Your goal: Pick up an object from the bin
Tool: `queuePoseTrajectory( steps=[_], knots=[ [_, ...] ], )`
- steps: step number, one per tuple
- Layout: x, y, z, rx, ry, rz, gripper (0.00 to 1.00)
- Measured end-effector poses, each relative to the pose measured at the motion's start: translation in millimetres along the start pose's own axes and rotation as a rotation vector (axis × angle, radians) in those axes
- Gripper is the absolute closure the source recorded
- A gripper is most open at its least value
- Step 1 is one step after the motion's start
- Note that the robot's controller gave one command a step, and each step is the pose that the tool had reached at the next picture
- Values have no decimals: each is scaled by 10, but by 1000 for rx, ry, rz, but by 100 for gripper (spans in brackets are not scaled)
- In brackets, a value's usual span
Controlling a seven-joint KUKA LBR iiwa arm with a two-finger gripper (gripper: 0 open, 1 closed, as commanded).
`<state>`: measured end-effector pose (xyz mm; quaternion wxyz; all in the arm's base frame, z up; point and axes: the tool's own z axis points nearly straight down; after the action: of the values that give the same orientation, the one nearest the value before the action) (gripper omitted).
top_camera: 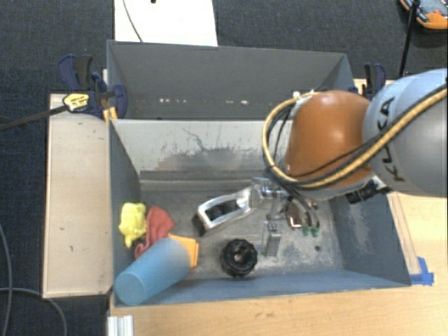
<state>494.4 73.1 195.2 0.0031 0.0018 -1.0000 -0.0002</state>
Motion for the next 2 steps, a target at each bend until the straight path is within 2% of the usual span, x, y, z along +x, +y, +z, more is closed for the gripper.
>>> queuePoseTrajectory(
  steps=[1,2],
  knots=[
    [-16,-5,-45,-1,-8,3,0],
    [55,11,493,-2,-15,8,0]
  ],
)
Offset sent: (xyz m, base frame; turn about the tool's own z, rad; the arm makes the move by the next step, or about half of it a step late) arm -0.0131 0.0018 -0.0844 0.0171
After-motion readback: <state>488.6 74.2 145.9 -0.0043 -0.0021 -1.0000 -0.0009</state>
